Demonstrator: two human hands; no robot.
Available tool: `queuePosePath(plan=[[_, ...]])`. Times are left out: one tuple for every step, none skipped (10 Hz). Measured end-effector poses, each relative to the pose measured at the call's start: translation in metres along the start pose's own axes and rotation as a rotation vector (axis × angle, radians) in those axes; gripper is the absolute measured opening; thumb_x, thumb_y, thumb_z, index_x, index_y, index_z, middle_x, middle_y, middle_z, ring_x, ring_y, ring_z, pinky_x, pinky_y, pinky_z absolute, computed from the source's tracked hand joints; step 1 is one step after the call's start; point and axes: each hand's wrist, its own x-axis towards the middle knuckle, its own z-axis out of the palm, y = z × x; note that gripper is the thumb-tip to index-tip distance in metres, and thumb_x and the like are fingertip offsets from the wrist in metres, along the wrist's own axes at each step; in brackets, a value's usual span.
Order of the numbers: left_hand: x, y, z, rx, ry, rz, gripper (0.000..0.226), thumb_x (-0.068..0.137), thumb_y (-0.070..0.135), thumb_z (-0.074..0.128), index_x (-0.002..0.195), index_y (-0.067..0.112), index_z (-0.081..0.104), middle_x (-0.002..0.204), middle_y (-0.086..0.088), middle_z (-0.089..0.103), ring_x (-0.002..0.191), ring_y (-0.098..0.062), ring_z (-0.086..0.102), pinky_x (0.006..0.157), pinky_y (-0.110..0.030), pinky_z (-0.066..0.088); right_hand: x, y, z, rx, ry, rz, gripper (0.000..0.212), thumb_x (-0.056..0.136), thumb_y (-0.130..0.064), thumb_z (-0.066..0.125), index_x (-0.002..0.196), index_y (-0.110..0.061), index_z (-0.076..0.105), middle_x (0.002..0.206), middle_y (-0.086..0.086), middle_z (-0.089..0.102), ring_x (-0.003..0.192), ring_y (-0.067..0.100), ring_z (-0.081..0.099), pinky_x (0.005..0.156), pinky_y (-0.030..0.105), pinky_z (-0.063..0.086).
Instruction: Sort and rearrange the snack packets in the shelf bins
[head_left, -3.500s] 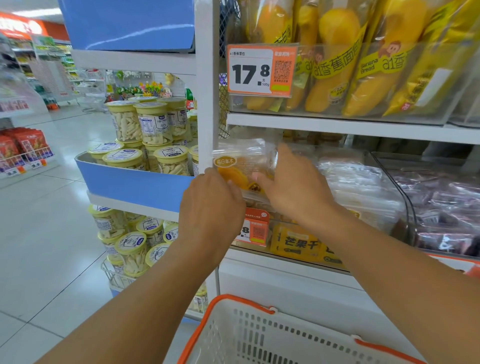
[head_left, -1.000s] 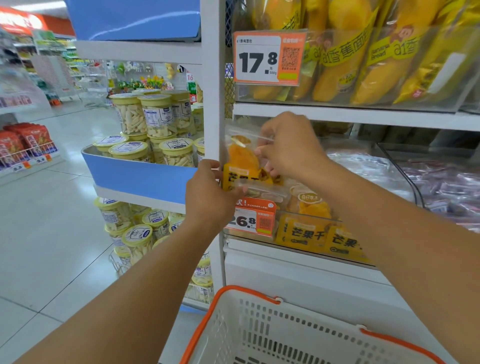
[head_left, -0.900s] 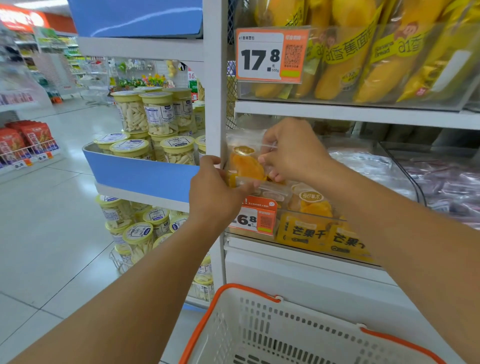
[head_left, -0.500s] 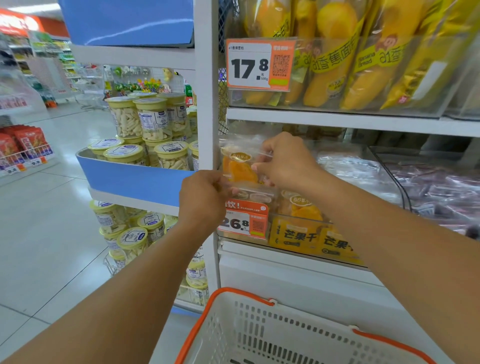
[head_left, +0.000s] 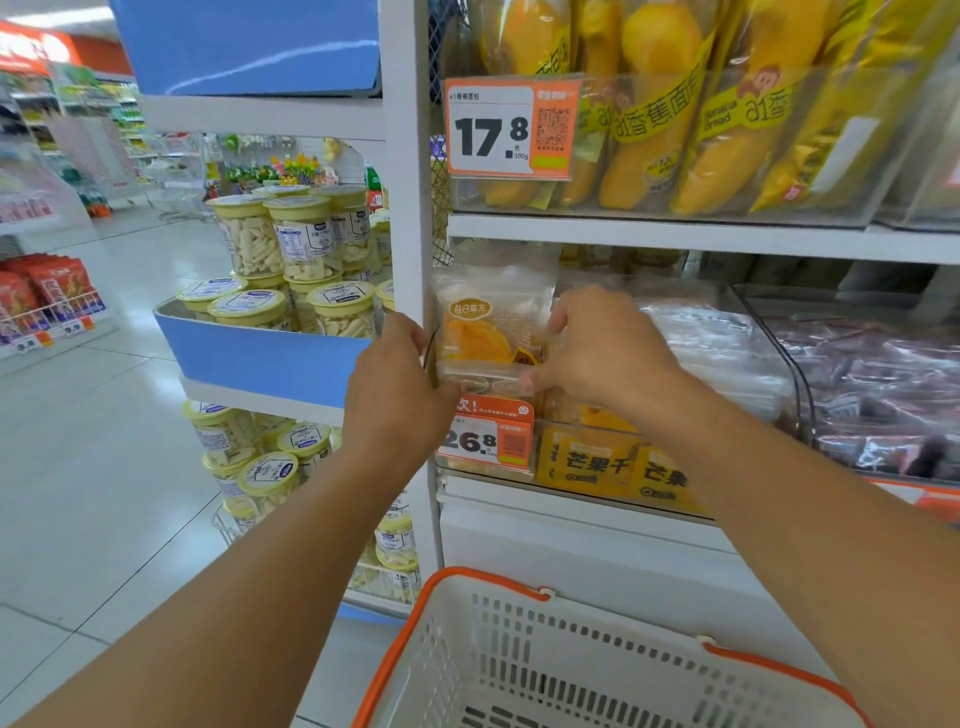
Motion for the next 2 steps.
queuePosePath(plan=[[-0.01, 0.009, -0.007, 0.087, 0.019, 0.079, 0.061, 0.079, 0.037, 0.076, 0.126, 0.015, 0.044, 0.122, 0.0, 0.052, 0.11, -0.024, 0.051, 0.079, -0.031, 0.036, -0.016, 0.007, -0.009, 0.096, 0.139, -0.097, 0.066, 0.069, -0.046, 0.088, 0.122, -0.024, 0.056, 0.11, -0.003, 0.062, 0.104, 0.021, 0.056, 0.082, 0.038, 0.05], [-0.02, 0.023, -0.013, 0.123, 0.083, 0.198, 0.061, 0.082, 0.039, 0.073, 0.13, 0.017, 0.042, 0.129, 0.001, 0.05, 0.119, -0.024, 0.047, 0.083, -0.03, 0.036, -0.028, 0.018, -0.016, 0.225, 0.191, -0.171, 0.059, 0.073, -0.048, 0.085, 0.12, -0.028, 0.055, 0.117, -0.007, 0.06, 0.105, 0.014, 0.056, 0.082, 0.032, 0.047]])
